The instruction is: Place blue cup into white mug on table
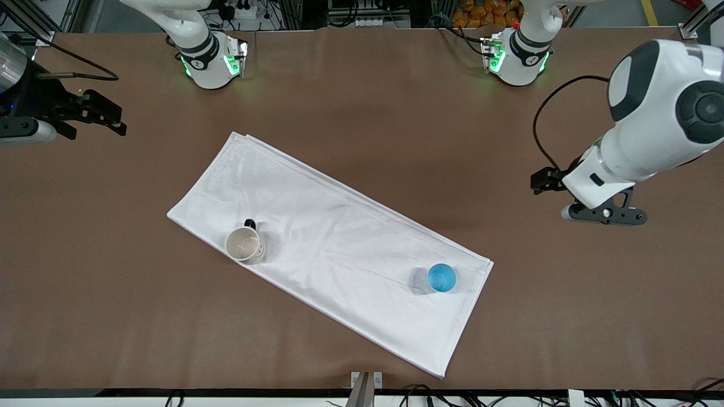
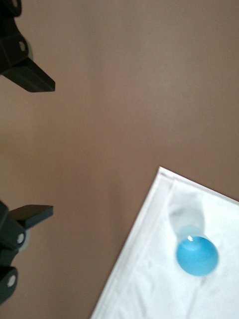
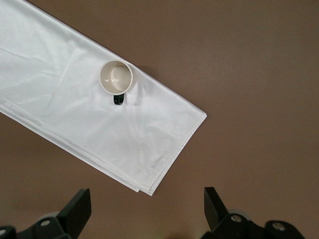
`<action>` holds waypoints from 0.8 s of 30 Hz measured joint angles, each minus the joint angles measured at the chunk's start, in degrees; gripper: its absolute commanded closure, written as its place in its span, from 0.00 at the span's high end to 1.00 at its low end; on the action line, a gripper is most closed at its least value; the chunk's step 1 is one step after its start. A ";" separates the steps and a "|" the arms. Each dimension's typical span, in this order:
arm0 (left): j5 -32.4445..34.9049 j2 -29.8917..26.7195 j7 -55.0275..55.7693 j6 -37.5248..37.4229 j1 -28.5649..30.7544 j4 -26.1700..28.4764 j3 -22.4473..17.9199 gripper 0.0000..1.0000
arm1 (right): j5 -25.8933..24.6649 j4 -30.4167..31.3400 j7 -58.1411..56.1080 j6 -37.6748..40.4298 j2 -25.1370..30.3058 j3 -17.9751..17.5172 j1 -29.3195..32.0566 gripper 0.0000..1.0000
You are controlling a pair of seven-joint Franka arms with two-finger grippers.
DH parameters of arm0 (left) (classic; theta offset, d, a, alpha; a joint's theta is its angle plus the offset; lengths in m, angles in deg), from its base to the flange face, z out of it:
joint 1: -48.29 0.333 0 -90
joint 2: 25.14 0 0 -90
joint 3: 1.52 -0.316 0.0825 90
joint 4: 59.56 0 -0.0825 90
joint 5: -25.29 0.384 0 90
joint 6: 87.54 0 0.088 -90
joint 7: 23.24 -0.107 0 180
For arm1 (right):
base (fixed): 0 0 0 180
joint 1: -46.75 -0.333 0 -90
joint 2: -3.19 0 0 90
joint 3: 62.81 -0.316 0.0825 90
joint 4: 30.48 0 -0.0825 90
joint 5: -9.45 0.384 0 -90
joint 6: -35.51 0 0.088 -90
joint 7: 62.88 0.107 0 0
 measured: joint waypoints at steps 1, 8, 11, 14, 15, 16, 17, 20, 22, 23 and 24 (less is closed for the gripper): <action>-0.33 0.38 0.45 0.72 -0.06 -0.08 0.00 1.00 | 0.00 0.00 0.00 0.00 0.00 0.00 0.00 1.00; -1.55 4.62 3.47 5.52 -1.00 -0.21 0.02 1.00 | 0.00 0.01 -0.01 0.01 0.00 0.00 0.00 1.00; -1.65 7.18 6.48 8.69 -1.78 -0.35 0.06 1.00 | 0.00 0.17 -0.01 0.03 0.00 0.00 0.00 1.00; -1.66 9.91 9.65 12.62 -2.92 -0.67 0.12 1.00 | 0.00 0.51 -0.01 0.04 0.00 0.00 0.00 1.00; -1.67 10.88 10.81 13.95 -3.34 -0.84 0.12 1.00 | 0.00 0.64 -0.01 0.04 -0.01 0.00 0.00 1.00; -1.67 11.90 12.00 15.25 -3.77 -1.05 0.14 1.00 | 0.00 0.78 -0.01 0.05 -0.01 0.01 0.00 1.00; -1.67 12.89 13.16 16.43 -4.21 -1.32 0.15 1.00 | 0.00 0.90 -0.01 0.05 -0.01 0.03 0.00 1.00; -1.67 15.99 15.97 19.68 -5.48 -2.34 0.14 1.00 | 0.00 1.29 -0.02 0.05 -0.01 0.10 0.00 1.00; -1.67 17.91 17.05 21.58 -6.10 -3.02 0.14 1.00 | -0.01 1.51 -0.02 0.05 -0.01 0.14 0.00 1.00; -1.67 18.80 17.38 22.43 -6.30 -3.37 0.14 1.00 | -0.02 1.58 -0.03 0.05 -0.01 0.16 0.00 1.00; -1.67 19.52 17.63 23.12 -6.41 -3.66 0.14 1.00 | -0.02 1.62 -0.03 0.05 -0.01 0.17 0.00 1.00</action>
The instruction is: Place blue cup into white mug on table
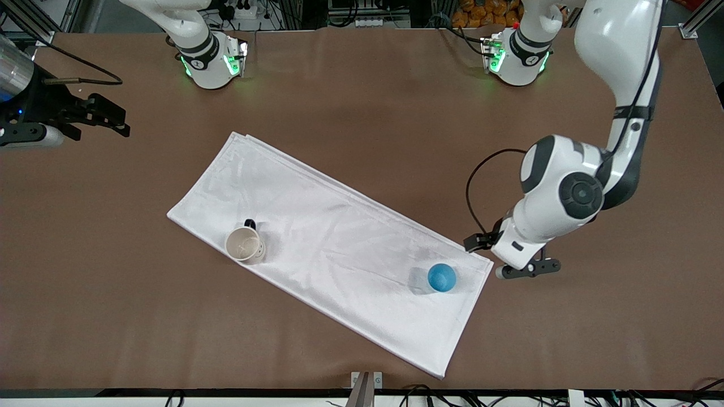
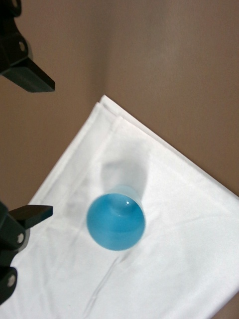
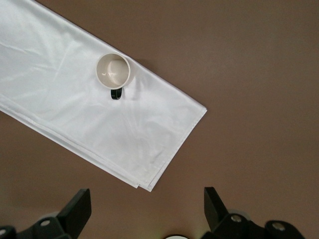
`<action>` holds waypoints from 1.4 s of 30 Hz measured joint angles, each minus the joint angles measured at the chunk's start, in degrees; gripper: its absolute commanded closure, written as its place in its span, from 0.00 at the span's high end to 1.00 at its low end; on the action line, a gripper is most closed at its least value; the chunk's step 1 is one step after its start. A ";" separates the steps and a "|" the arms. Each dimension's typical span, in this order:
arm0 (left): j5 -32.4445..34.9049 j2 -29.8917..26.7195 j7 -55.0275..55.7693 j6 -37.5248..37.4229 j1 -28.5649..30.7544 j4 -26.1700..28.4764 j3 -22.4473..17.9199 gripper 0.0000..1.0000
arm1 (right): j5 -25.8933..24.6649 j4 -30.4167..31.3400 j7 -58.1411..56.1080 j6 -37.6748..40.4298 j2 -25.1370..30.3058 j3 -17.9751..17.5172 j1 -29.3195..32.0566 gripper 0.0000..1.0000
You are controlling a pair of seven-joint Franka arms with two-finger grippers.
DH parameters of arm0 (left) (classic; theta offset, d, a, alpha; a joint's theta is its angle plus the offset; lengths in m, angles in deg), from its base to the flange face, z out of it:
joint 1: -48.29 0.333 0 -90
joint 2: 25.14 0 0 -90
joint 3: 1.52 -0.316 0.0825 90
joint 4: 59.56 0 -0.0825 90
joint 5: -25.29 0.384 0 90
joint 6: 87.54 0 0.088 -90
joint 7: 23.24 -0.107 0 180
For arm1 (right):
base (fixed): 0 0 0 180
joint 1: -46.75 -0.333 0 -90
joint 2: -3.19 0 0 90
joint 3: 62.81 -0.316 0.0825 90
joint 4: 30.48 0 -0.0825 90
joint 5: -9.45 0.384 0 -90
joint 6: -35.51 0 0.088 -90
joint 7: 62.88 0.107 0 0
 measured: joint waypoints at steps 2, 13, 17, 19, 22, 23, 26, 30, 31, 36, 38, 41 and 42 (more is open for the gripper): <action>0.00 1.17 0.21 1.01 -0.05 -0.49 -0.01 1.00 | 0.00 0.03 0.00 0.00 0.01 0.01 0.00 1.00; 0.00 4.41 0.71 7.43 0.09 -1.52 -0.33 1.00 | 0.00 0.02 -0.03 0.00 0.13 0.00 0.00 1.00; 0.00 5.73 2.58 10.71 -0.54 -1.52 -0.24 1.00 | 0.00 0.04 -0.08 -0.06 0.13 0.00 -0.04 1.00; 0.00 6.41 3.21 12.42 -1.00 -1.53 -0.22 1.00 | 0.00 0.04 -0.10 -0.23 0.13 0.00 -0.10 1.00; 0.00 7.37 3.78 14.11 -1.61 -1.55 -0.22 1.00 | -0.06 0.09 -0.12 -0.44 0.12 0.00 -0.24 1.00; 0.00 7.64 3.84 14.48 -1.79 -1.56 -0.22 1.00 | -0.09 0.11 -0.12 -0.49 0.12 0.00 -0.30 1.00; 0.00 8.25 3.93 15.20 -2.12 -1.58 -0.22 1.00 | -0.12 0.21 -0.13 -0.66 0.12 0.00 -0.39 1.00; 0.00 8.82 3.93 16.26 -2.16 -1.60 -0.26 1.00 | -0.12 0.46 -0.14 -1.04 0.11 0.00 -0.52 1.00; 0.00 8.96 3.93 16.56 -2.15 -1.61 -0.28 1.00 | -0.13 0.56 -0.14 -1.10 0.10 0.00 -0.55 1.00; 0.00 10.09 3.93 18.83 -2.17 -1.61 -0.30 1.00 | -0.14 1.47 -0.14 -2.17 0.09 0.00 -0.68 1.00; 0.00 10.64 3.93 19.66 -2.23 -1.61 -0.28 1.00 | -0.14 1.84 -0.14 -2.59 0.08 0.00 -0.71 1.00; 0.00 11.35 3.93 20.44 -2.37 -1.62 -0.28 0.75 | -0.14 2.05 -0.14 -2.98 0.07 0.00 -0.71 1.00; 0.00 11.53 3.95 20.70 -2.41 -1.62 -0.28 0.60 | -0.14 2.07 -0.14 -3.04 0.07 0.00 -0.71 1.00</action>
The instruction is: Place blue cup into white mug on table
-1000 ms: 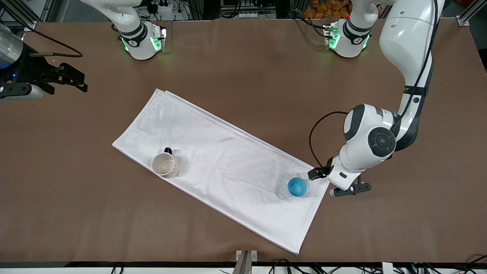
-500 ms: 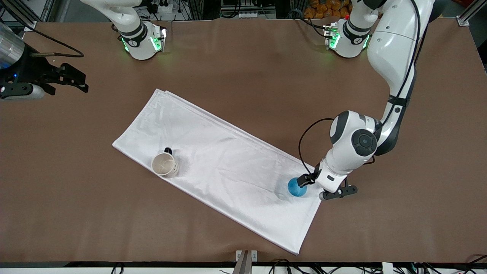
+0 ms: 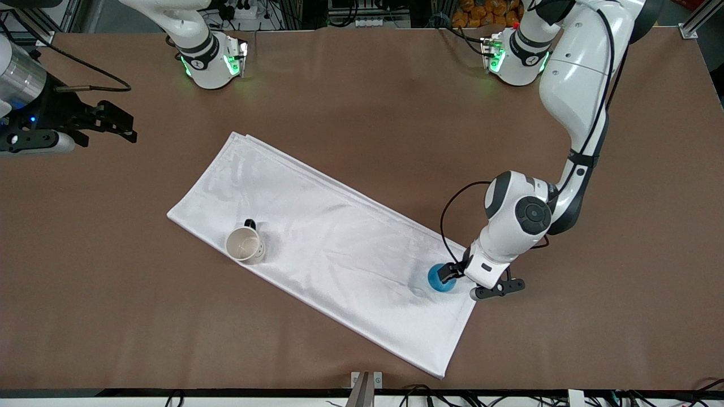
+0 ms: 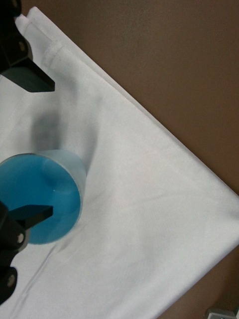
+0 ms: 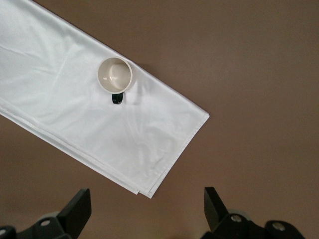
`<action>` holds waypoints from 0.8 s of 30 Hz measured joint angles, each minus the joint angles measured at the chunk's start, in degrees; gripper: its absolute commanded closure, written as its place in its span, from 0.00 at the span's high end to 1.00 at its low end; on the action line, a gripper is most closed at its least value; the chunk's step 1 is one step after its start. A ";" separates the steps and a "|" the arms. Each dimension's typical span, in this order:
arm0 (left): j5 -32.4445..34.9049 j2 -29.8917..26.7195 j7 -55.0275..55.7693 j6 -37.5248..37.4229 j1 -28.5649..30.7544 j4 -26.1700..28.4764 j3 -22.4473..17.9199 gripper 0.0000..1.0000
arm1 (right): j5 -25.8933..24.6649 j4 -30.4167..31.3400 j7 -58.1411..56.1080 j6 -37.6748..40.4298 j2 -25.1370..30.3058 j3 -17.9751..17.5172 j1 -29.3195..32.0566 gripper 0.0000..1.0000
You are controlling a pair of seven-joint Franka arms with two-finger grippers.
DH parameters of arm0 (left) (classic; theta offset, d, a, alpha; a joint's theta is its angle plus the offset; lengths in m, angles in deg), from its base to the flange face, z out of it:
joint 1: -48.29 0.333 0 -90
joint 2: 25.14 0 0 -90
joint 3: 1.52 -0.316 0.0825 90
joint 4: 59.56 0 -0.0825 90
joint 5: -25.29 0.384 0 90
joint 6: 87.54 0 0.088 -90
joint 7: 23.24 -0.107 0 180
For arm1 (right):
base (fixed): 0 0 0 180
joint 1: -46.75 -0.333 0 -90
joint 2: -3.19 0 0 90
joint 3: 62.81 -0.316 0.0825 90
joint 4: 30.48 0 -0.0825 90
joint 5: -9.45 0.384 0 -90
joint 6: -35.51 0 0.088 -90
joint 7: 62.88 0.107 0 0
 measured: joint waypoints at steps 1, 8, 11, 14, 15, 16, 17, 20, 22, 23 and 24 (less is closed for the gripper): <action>0.00 0.15 0.13 0.20 -0.04 0.00 0.00 0.45 | 0.00 0.00 0.00 -0.04 0.00 0.00 0.00 1.00; -0.01 0.65 5.42 0.63 -0.52 -0.03 0.01 0.00 | 0.00 1.12 0.00 -1.78 0.06 0.00 -0.04 1.00; -0.01 0.87 6.09 1.26 -0.99 -0.03 0.02 0.00 | 0.00 1.78 0.00 -2.37 0.06 0.00 -0.07 1.00; 0.11 1.06 6.21 1.64 -1.24 -0.03 0.01 0.00 | 0.00 2.04 0.00 -2.50 0.08 -0.01 -0.09 1.00; 0.18 1.10 6.21 1.71 -1.25 -0.02 0.00 0.00 | 0.00 2.08 0.00 -2.50 0.09 -0.01 -0.09 1.00; 0.25 1.11 6.21 1.80 -1.25 -0.03 -0.04 0.00 | 0.00 2.11 0.00 -2.50 0.10 -0.01 -0.10 1.00; 0.29 1.11 6.21 1.90 -1.23 -0.03 -0.10 0.00 | 0.00 2.13 0.00 -2.50 0.13 -0.01 -0.10 1.00; 0.48 1.11 6.09 2.12 -1.09 -0.16 -0.31 0.00 | 0.00 2.28 0.00 -2.50 0.19 -0.01 -0.10 1.00; 0.54 1.09 5.15 2.22 -0.89 -0.39 -0.43 0.00 | 0.01 2.67 0.00 -2.59 0.20 -0.02 -0.12 1.00; 0.55 1.05 4.57 2.22 -0.74 -0.53 -0.46 0.00 | 0.02 3.13 0.00 -2.97 0.20 -0.03 -0.16 1.00; 0.55 0.99 4.09 2.22 -0.56 -0.64 -0.48 0.00 | 0.03 3.80 0.00 -3.78 0.20 -0.04 -0.28 1.00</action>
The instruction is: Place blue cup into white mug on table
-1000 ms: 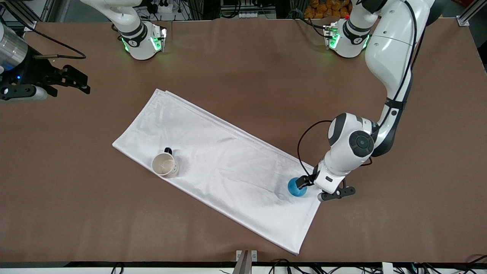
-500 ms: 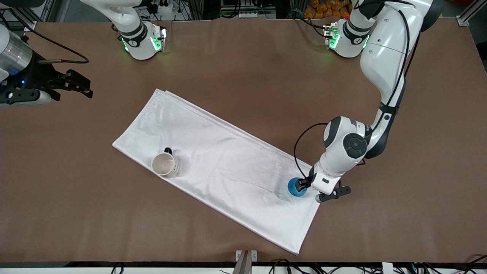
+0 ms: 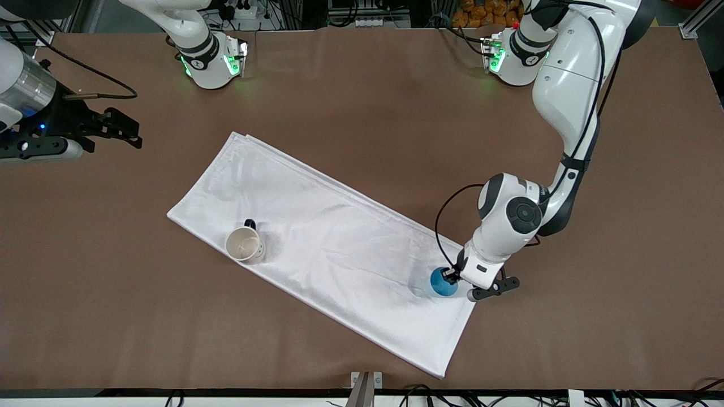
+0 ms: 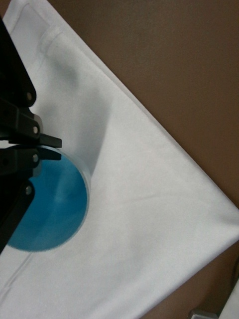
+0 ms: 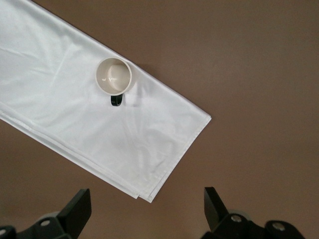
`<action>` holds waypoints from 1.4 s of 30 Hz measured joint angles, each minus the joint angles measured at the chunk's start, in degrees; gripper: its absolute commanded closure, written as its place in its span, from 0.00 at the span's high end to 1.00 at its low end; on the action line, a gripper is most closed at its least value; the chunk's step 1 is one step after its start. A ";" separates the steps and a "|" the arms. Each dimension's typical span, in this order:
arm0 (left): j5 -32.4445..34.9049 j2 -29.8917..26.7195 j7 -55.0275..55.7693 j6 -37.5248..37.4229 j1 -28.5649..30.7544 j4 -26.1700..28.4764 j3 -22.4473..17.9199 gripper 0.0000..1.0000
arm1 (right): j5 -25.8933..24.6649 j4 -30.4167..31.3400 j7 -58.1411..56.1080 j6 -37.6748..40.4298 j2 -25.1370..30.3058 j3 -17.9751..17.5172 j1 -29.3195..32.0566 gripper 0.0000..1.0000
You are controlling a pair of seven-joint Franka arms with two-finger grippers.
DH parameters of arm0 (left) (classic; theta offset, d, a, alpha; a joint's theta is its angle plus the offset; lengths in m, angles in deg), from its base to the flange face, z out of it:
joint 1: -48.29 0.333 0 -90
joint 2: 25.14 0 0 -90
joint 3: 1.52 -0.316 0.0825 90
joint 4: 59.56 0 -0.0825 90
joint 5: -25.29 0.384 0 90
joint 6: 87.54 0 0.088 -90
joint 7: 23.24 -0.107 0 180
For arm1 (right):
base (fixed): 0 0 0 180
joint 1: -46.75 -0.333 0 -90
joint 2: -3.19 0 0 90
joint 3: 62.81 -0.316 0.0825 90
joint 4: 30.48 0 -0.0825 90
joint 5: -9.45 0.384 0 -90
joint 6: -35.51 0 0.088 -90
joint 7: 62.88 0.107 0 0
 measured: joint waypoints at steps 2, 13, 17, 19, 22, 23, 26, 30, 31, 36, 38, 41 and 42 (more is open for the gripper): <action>0.01 -0.15 -0.65 -0.29 0.40 -0.13 -0.03 0.00 | 0.01 1.89 0.00 -2.41 -0.01 -0.03 -0.42 1.00; 2.47 -3.76 -10.88 -14.67 3.05 -0.98 -0.15 0.00 | -0.05 14.83 5.28 -20.11 -3.53 -1.43 -6.35 1.00; 2.50 -6.83 -18.77 -21.91 5.55 -0.83 -0.27 0.00 | -0.14 17.23 6.10 -25.57 -6.78 -1.70 -8.34 1.00; 2.50 -8.44 -22.17 -24.67 7.05 -0.34 -0.30 0.00 | -0.15 18.02 7.30 -28.13 -8.73 -1.70 -8.97 1.00; 2.50 -10.86 -26.05 -26.74 8.96 1.28 -0.31 0.00 | -0.55 18.62 10.51 -31.59 -11.90 -1.70 -9.49 1.00; 2.50 -11.54 -26.75 -27.01 9.36 1.97 -0.31 0.00 | -1.03 18.65 11.25 -32.50 -12.87 -1.70 -9.61 1.00; 2.51 -13.57 -27.89 -27.21 10.24 4.49 -0.32 0.00 | -3.51 18.75 12.91 -35.17 -15.69 -1.69 -10.05 1.00; 2.51 -15.69 -28.04 -27.21 10.37 7.58 -0.25 0.00 | -5.20 19.33 14.18 -38.95 -18.67 -1.70 -10.65 1.00; 2.51 -16.14 -28.04 -27.20 10.35 8.22 -0.20 0.00 | -5.39 19.57 14.47 -39.91 -19.28 -1.70 -10.75 1.00; 2.51 -18.77 -28.04 -27.08 10.20 11.59 -0.05 0.00 | -5.76 20.32 15.36 -44.29 -22.16 -1.69 -11.25 0.93; 2.51 -19.84 -28.04 -27.00 10.22 12.86 -0.05 0.00 | -5.81 20.33 15.51 -45.74 -23.11 -1.69 -11.43 0.86; 2.51 -21.36 -28.04 -26.85 10.34 14.74 -0.06 0.00 | -5.85 20.33 15.73 -47.75 -24.33 -1.69 -11.58 0.83; 2.52 -21.80 -28.04 -26.70 10.37 15.35 -0.06 0.00 | -5.86 20.33 15.75 -48.25 -24.66 -1.69 -11.59 0.82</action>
